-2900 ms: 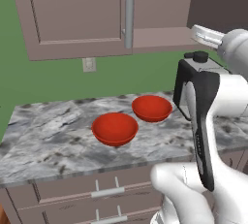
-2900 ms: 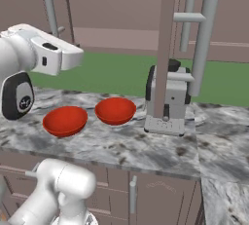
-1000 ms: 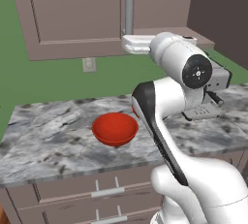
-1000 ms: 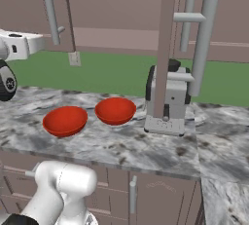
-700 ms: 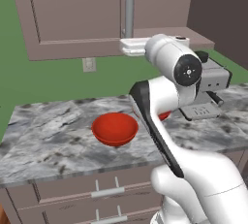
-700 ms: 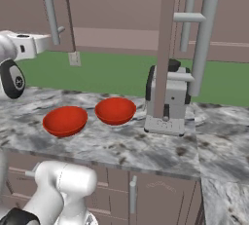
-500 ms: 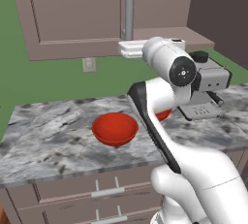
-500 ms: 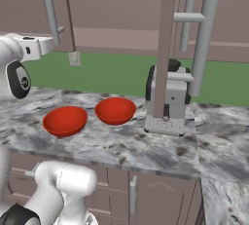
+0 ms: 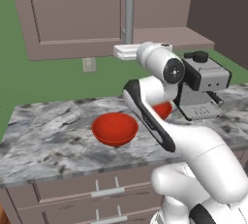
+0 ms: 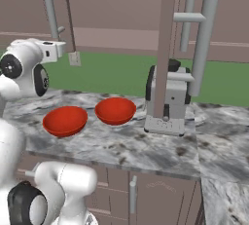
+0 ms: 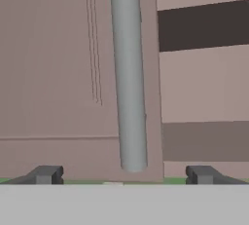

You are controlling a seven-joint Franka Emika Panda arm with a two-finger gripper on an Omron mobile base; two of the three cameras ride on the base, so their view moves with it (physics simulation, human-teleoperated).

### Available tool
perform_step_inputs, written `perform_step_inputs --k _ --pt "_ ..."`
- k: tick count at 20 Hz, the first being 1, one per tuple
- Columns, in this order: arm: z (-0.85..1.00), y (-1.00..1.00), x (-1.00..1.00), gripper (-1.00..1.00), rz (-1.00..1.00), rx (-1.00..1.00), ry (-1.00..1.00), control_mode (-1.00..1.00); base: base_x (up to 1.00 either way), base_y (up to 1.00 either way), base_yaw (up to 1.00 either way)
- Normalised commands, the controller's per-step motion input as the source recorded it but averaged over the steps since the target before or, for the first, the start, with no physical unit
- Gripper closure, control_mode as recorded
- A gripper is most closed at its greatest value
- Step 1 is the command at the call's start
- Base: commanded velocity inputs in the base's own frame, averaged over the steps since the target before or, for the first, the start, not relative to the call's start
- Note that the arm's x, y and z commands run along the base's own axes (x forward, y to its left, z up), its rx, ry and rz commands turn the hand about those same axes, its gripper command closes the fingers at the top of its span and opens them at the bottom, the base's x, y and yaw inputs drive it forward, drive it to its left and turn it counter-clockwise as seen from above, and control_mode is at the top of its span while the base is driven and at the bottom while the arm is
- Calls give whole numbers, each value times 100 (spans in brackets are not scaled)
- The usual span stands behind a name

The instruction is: Open the cabinet. Pick the bowls from the counter and place them in the cabinet. Then close the cabinet.

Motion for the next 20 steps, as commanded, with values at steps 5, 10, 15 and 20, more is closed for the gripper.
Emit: perform_step_inputs --k 5,10,15,20 --pt "-19 0 86 -100 14 5 0 -100 0 0 0" --pt "-8 17 94 -100 10 1 -1 -100 0 0 0" --pt "1 52 55 -100 0 -8 -14 -100 0 0 0" --pt "6 36 57 -100 -1 -12 -17 -100 0 0 0"
